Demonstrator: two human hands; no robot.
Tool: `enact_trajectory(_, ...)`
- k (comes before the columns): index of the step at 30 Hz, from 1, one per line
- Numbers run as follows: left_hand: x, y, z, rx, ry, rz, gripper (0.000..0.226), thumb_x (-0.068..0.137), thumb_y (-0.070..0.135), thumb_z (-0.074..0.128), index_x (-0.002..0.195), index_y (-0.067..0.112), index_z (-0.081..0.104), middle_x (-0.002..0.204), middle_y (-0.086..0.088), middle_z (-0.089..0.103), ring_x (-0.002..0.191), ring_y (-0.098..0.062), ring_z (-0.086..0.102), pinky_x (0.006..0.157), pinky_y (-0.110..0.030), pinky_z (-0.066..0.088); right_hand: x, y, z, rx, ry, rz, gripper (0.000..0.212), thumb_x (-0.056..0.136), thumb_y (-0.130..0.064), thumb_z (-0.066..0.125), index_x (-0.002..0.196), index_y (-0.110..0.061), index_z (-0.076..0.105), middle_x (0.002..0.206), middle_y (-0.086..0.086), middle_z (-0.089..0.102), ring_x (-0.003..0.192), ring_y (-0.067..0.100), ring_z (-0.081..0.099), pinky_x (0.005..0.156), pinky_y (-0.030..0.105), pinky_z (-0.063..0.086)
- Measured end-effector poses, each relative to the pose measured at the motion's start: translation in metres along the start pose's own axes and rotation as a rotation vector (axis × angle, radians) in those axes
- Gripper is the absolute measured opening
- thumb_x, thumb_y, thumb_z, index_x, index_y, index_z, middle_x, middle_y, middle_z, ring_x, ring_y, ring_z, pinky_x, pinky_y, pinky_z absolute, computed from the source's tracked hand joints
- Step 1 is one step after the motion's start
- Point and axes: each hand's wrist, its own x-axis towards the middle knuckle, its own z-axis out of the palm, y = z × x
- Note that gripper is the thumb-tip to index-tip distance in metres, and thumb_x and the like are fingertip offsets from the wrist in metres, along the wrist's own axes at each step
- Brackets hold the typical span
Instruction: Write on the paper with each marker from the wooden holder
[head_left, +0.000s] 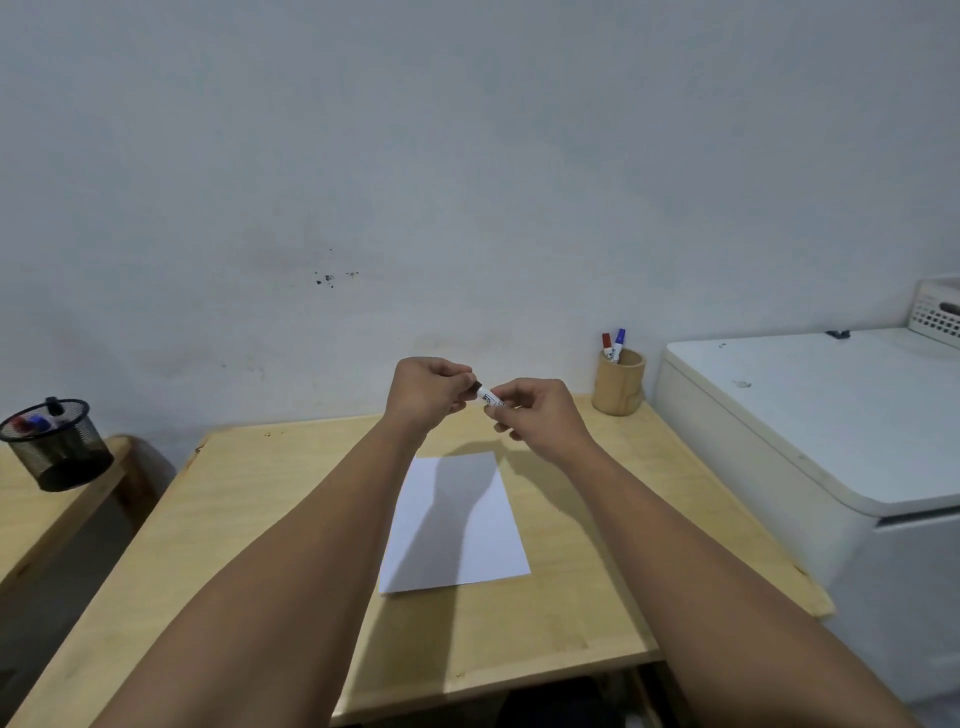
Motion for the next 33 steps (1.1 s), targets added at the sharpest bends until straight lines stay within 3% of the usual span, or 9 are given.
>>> enact_trajectory(5, 0.01, 0.042, 0.063, -0.075, -0.204, 0.098, 0.025, 0.099, 0.022, 0.068, 0.111, 0.002, 0.075, 0.103, -0.016, 0.079, 0.093, -0.027, 0.078, 0.088, -0.042, 0.064, 0.018, 0.011, -0.046, 0.048, 0.159, -0.034, 0.021, 0.091, 0.003, 0.079, 0.089, -0.017, 0.074, 0.082, 0.005, 0.076, 0.077, 0.018, 0.076, 0.078, 0.031, 0.059)
enact_trajectory(9, 0.037, 0.049, 0.121, -0.253, -0.12, 0.063, 0.032, 0.105, 0.034, 0.052, 0.127, 0.016, 0.067, 0.112, -0.008, 0.076, 0.104, -0.024, 0.075, 0.087, -0.042, 0.064, 0.046, 0.011, -0.1, 0.005, 0.342, -0.057, 0.005, 0.094, -0.012, 0.081, 0.099, -0.014, 0.081, 0.091, -0.001, 0.08, 0.085, 0.009, 0.074, 0.083, 0.022, 0.053)
enact_trajectory(11, 0.057, 0.034, 0.146, -0.097, -0.055, 0.101, 0.033, 0.102, 0.031, 0.051, 0.13, 0.021, 0.066, 0.113, -0.001, 0.074, 0.107, -0.019, 0.071, 0.094, -0.043, 0.06, 0.061, 0.011, -0.135, 0.003, 0.442, -0.056, 0.009, 0.095, -0.021, 0.081, 0.103, -0.015, 0.082, 0.1, -0.006, 0.08, 0.084, 0.005, 0.075, 0.081, 0.019, 0.055)
enact_trajectory(14, 0.08, 0.005, 0.181, 0.21, -0.084, 0.145, 0.047, 0.096, 0.027, 0.062, 0.142, 0.023, 0.057, 0.127, 0.0, 0.067, 0.109, -0.017, 0.065, 0.097, -0.036, 0.054, 0.083, 0.016, -0.181, -0.03, 0.533, -0.087, 0.01, 0.097, -0.023, 0.08, 0.107, -0.019, 0.08, 0.097, -0.012, 0.074, 0.081, -0.004, 0.069, 0.069, 0.002, 0.047)
enact_trajectory(18, 0.105, -0.029, 0.221, 0.333, -0.122, 0.139, 0.08, 0.083, 0.039, 0.079, 0.153, 0.023, 0.043, 0.141, -0.004, 0.06, 0.117, -0.019, 0.061, 0.098, -0.036, 0.052, 0.116, 0.03, -0.216, -0.101, 0.654, -0.101, 0.015, 0.096, -0.029, 0.08, 0.106, -0.018, 0.081, 0.09, -0.004, 0.072, 0.081, 0.0, 0.065, 0.071, 0.009, 0.047)
enact_trajectory(22, 0.126, -0.052, 0.252, 0.376, -0.095, 0.156, 0.102, 0.072, 0.054, 0.086, 0.155, 0.024, 0.037, 0.15, -0.002, 0.053, 0.134, -0.021, 0.054, 0.102, -0.039, 0.05, 0.144, 0.055, -0.217, -0.122, 0.621, -0.04, 0.011, 0.093, -0.027, 0.083, 0.097, -0.019, 0.078, 0.084, -0.006, 0.072, 0.081, 0.012, 0.069, 0.076, 0.023, 0.05)
enact_trajectory(26, 0.133, -0.067, 0.269, 0.407, -0.109, 0.203, 0.104, 0.067, 0.064, 0.082, 0.153, 0.028, 0.036, 0.146, 0.004, 0.056, 0.128, -0.019, 0.058, 0.094, -0.035, 0.052, 0.161, 0.088, -0.201, -0.253, 0.511, 0.072, 0.012, 0.09, -0.024, 0.085, 0.092, -0.017, 0.075, 0.082, -0.007, 0.074, 0.081, 0.014, 0.073, 0.077, 0.029, 0.058)
enact_trajectory(29, 0.136, -0.077, 0.274, 0.387, -0.097, 0.199, 0.098, 0.074, 0.054, 0.08, 0.156, 0.026, 0.033, 0.148, 0.003, 0.055, 0.129, -0.02, 0.058, 0.098, -0.04, 0.055, 0.167, 0.109, -0.19, -0.379, 0.468, 0.141, 0.017, 0.086, -0.027, 0.086, 0.084, -0.014, 0.075, 0.077, -0.003, 0.075, 0.073, 0.017, 0.071, 0.073, 0.034, 0.056)
enact_trajectory(33, 0.138, -0.082, 0.272, 0.31, -0.093, 0.185, 0.107, 0.078, 0.04, 0.083, 0.161, 0.031, 0.017, 0.151, 0.003, 0.053, 0.13, -0.021, 0.059, 0.1, -0.044, 0.055, 0.166, 0.11, -0.184, -0.37, 0.452, 0.15, 0.012, 0.087, -0.023, 0.086, 0.093, -0.019, 0.077, 0.092, -0.003, 0.078, 0.087, 0.018, 0.074, 0.082, 0.036, 0.06)
